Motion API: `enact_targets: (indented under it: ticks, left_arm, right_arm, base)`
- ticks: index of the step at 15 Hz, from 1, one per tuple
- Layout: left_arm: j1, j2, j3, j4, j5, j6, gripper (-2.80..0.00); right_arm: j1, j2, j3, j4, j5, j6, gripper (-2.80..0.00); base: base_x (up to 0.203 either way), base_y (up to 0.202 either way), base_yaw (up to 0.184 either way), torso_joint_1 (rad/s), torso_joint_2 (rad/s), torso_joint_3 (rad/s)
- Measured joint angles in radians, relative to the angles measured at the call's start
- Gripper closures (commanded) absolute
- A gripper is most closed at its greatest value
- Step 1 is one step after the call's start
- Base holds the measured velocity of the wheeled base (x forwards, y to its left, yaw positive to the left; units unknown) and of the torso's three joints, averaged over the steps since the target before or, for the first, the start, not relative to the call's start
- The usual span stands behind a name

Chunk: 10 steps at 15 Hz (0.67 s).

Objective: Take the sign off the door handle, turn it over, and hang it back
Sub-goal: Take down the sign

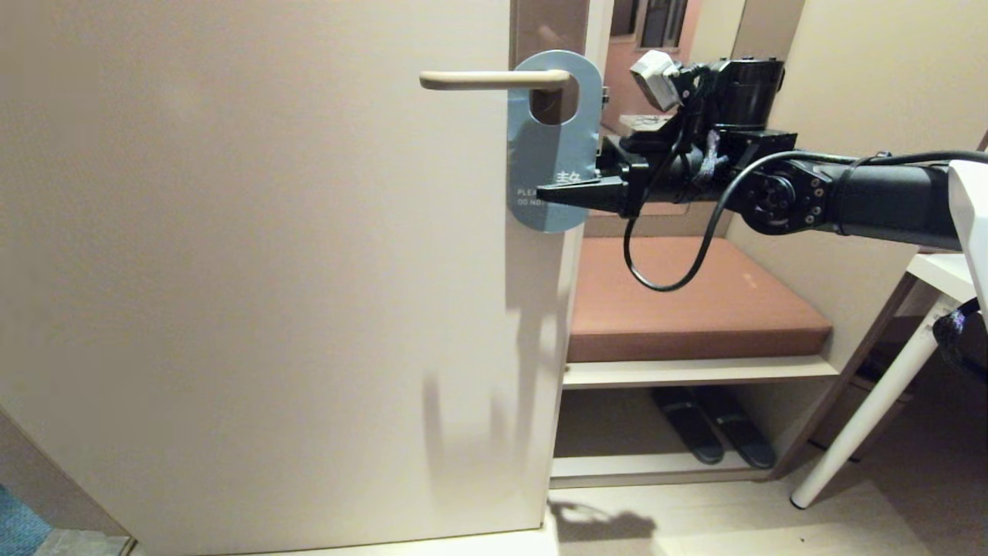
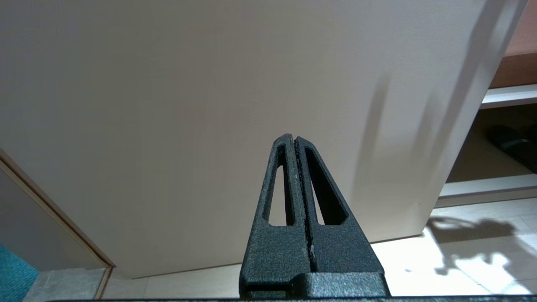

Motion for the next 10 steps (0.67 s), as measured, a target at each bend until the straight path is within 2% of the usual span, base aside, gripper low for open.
enact_targets:
  ticks: [10]
  left_arm:
    - [0.0,0.0,0.0,0.0,0.0,0.0,0.0]
  right_arm:
    - [0.0,0.0,-0.008,-0.001,-0.001,0.004,-2.8]
  base:
    - [0.0,0.0,0.0,0.0,0.0,0.0]
